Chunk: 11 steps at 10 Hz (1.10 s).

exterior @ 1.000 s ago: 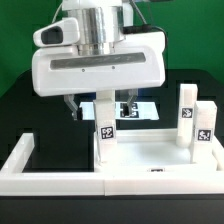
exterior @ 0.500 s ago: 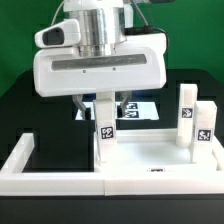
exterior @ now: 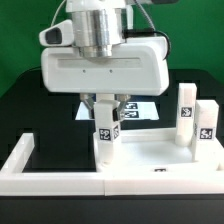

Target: Assemble desk

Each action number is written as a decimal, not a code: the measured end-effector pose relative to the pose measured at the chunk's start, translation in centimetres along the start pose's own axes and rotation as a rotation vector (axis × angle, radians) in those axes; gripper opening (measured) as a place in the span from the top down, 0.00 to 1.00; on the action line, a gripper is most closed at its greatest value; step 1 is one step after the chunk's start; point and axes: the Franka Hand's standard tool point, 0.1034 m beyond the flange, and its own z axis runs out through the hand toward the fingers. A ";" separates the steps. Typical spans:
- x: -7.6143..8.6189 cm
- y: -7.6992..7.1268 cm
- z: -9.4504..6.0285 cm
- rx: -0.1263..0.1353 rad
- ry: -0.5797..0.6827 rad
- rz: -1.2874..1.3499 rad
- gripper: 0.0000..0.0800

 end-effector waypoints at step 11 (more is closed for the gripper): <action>-0.3 -0.2 0.5 0.053 -0.014 0.232 0.20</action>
Offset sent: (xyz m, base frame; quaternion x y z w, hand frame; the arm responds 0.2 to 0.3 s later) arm 0.0158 0.0294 0.0032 0.1431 -0.0546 0.4238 0.8927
